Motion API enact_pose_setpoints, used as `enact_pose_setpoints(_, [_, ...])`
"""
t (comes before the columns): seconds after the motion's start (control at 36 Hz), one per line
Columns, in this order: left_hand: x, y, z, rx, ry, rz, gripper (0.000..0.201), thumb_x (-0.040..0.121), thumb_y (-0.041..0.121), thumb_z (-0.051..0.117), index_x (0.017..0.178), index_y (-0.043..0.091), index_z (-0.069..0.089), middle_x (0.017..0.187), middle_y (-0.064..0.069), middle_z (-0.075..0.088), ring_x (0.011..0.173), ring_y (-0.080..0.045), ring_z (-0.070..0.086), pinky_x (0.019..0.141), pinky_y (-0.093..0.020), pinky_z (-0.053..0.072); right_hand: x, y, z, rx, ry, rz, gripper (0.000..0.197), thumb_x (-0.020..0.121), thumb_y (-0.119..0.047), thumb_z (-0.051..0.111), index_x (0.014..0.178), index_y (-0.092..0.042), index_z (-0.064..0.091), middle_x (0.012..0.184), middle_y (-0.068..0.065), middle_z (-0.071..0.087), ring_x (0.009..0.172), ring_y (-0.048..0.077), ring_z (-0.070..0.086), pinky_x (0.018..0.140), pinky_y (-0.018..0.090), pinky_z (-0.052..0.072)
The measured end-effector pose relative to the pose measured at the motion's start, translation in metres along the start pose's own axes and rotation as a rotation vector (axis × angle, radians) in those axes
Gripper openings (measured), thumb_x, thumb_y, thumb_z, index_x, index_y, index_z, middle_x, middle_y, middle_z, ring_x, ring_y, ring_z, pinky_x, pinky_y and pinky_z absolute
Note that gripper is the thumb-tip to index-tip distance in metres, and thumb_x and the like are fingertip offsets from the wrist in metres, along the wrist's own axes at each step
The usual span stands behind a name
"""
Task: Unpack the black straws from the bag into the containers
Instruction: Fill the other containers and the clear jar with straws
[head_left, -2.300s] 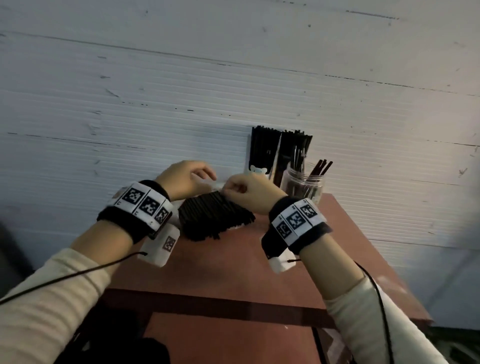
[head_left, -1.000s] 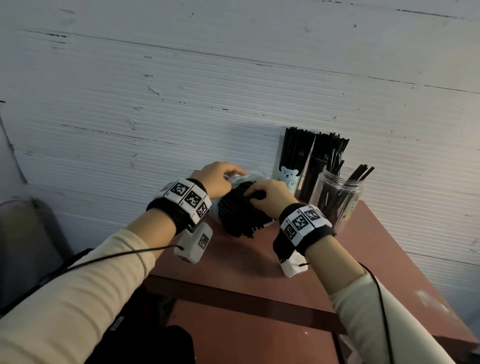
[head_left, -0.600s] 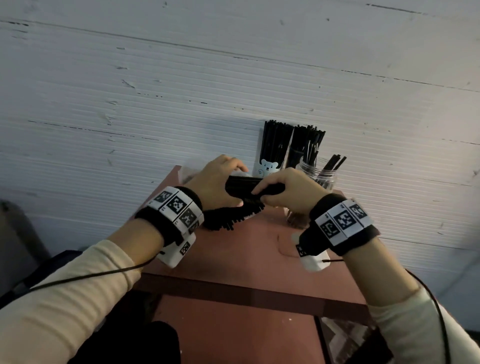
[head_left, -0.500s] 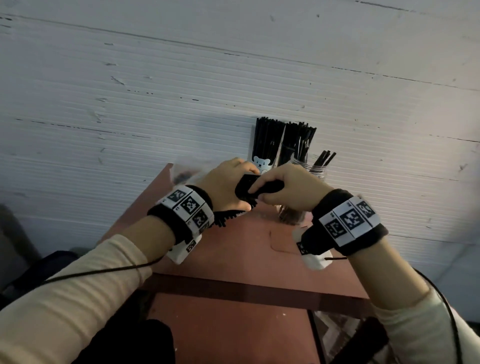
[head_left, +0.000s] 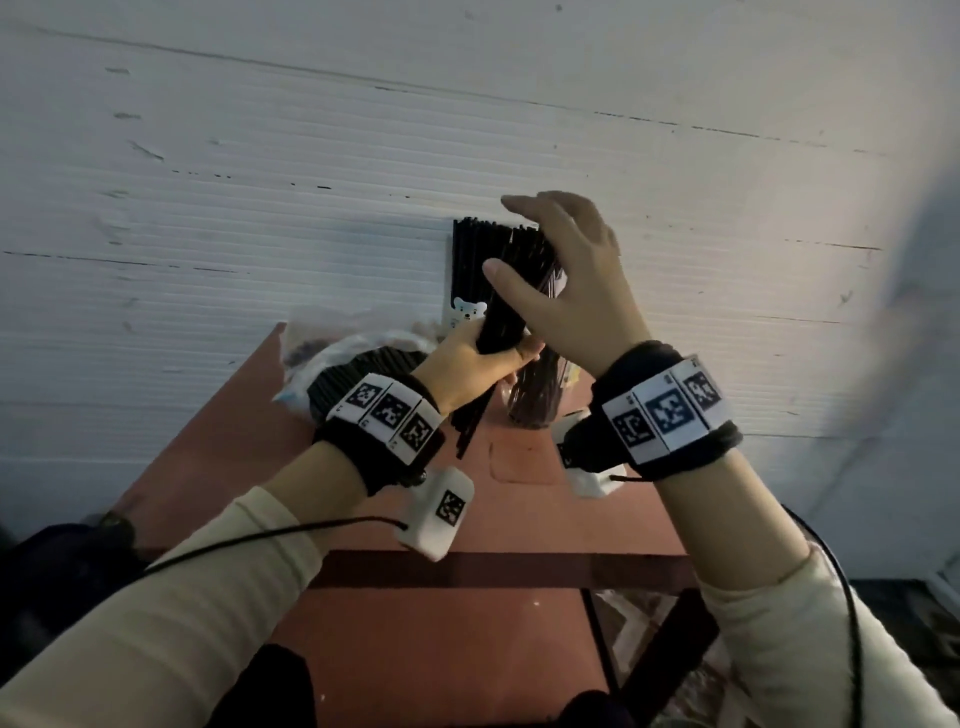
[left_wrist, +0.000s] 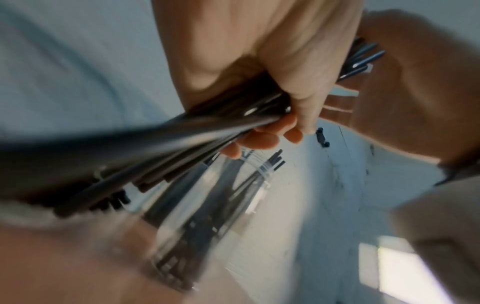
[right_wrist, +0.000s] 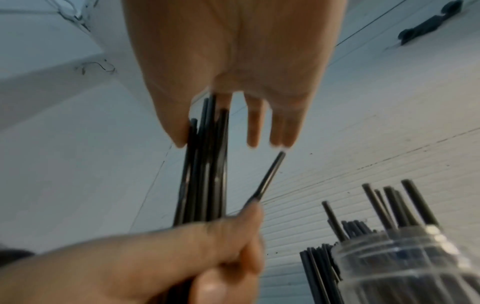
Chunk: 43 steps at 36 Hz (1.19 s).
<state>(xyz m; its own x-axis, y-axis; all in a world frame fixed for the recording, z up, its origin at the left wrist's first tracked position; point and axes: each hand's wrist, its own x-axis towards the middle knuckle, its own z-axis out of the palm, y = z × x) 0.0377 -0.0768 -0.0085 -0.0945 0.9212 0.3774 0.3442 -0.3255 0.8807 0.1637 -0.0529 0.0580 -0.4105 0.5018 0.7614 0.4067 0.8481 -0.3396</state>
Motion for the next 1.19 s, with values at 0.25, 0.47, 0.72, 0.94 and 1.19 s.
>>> enact_pose_setpoints(0.25, [-0.002, -0.031, 0.009, -0.011, -0.146, -0.299, 0.02, 0.088, 0.026, 0.068, 0.085, 0.007, 0.069, 0.085, -0.007, 0.071, 0.088, -0.02, 0.065, 0.103, -0.046, 0.045, -0.011, 0.007, 0.03, 0.114, -0.18, -0.028, 0.04, 0.089, -0.011, 0.057, 0.128, -0.016, 0.055, 0.113, 0.003, 0.061, 0.101, 0.004, 0.053, 0.083, -0.004, 0.03])
enact_pose_setpoints(0.47, [-0.001, -0.028, 0.005, 0.108, -0.232, -0.498, 0.05, 0.064, 0.062, 0.071, 0.086, 0.018, 0.075, 0.108, 0.002, 0.07, 0.11, -0.016, 0.058, 0.103, -0.039, 0.043, -0.012, 0.012, 0.04, 0.121, -0.157, -0.052, 0.016, 0.087, -0.013, 0.064, 0.102, -0.009, 0.069, 0.107, 0.003, 0.06, 0.098, 0.01, 0.057, 0.088, 0.004, 0.035])
enact_pose_setpoints(0.72, [-0.003, -0.016, 0.002, 0.064, -0.229, -0.145, 0.06, 0.081, 0.062, 0.054, 0.081, 0.002, 0.063, 0.069, 0.004, 0.064, 0.081, -0.015, 0.063, 0.099, -0.049, 0.047, -0.015, 0.008, 0.006, 0.166, -0.08, 0.173, 0.082, 0.07, -0.056, 0.076, 0.136, -0.024, 0.041, 0.125, -0.007, 0.046, 0.11, 0.008, 0.047, 0.09, 0.017, 0.043])
enact_pose_setpoints(0.94, [-0.004, 0.006, 0.007, 0.154, -0.394, 0.086, 0.013, 0.083, 0.01, 0.073, 0.088, 0.009, 0.06, 0.083, -0.013, 0.064, 0.081, -0.021, 0.061, 0.08, -0.039, 0.052, -0.031, 0.022, 0.0, 0.226, -0.405, 0.169, 0.022, 0.075, -0.04, 0.078, 0.093, -0.03, 0.071, 0.091, -0.015, 0.066, 0.089, 0.0, 0.063, 0.081, 0.022, 0.051])
enact_pose_setpoints(1.19, [0.029, 0.012, 0.025, 0.089, -0.029, -0.022, 0.071, 0.065, 0.038, 0.088, 0.115, 0.019, 0.042, 0.104, 0.0, 0.06, 0.1, -0.016, 0.062, 0.086, -0.034, 0.054, 0.011, 0.047, -0.032, 0.291, -0.128, 0.251, 0.015, 0.079, -0.012, 0.067, 0.069, -0.003, 0.062, 0.052, -0.011, 0.052, 0.047, 0.001, 0.047, 0.049, 0.018, 0.036])
